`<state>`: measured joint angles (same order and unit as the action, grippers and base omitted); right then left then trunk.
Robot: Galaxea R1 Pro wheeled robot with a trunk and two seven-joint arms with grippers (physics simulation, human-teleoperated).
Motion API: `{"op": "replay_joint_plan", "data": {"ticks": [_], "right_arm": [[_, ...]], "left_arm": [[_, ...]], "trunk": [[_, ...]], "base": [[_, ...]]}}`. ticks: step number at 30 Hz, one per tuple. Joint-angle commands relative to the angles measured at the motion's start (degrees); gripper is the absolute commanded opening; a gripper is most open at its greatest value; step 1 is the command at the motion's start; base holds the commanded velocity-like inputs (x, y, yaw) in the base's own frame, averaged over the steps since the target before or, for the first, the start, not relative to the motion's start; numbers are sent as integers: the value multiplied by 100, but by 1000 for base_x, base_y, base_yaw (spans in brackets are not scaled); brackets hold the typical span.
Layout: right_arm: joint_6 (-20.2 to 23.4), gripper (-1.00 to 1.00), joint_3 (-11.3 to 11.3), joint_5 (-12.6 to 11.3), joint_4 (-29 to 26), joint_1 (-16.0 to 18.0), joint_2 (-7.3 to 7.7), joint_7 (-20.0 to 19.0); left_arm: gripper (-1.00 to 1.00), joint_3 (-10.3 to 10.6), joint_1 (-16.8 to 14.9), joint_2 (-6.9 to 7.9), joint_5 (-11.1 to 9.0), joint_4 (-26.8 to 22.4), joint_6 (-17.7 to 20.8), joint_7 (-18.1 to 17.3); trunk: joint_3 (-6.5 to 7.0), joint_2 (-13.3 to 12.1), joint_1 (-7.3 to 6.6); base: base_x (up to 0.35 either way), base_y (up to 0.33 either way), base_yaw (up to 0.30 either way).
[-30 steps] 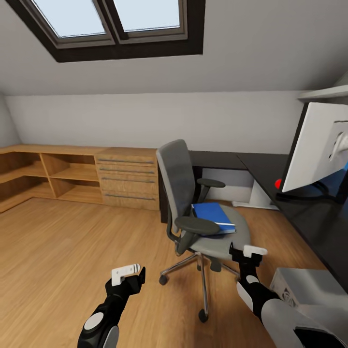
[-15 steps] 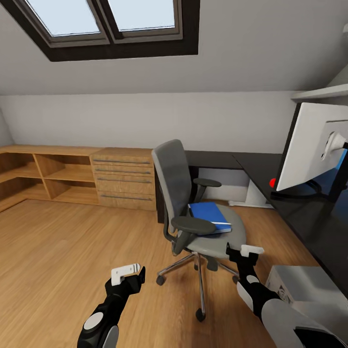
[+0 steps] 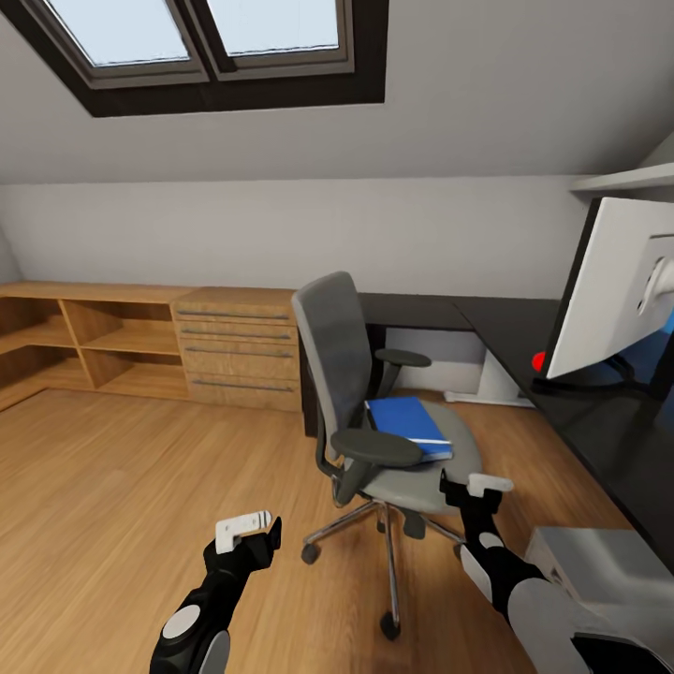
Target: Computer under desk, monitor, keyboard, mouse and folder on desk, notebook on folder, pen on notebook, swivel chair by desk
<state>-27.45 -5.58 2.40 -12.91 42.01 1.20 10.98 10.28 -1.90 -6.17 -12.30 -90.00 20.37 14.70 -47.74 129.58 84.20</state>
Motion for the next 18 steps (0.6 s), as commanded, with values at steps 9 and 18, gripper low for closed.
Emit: {"op": "replay_joint_plan", "data": {"ticks": [9,18], "right_arm": [[-8,100,-289,-25,8,5,19,5],[33,100,-433,-149,12,7,96,-22]], "left_arm": [[100,9,-4,1,-60,-1,19,50],[100,2,-4,8,-62,-5,14,50]], "trunk": [[-6,3,0],[-6,3,0]], "base": [[36,0,0],[19,0,0]]}}
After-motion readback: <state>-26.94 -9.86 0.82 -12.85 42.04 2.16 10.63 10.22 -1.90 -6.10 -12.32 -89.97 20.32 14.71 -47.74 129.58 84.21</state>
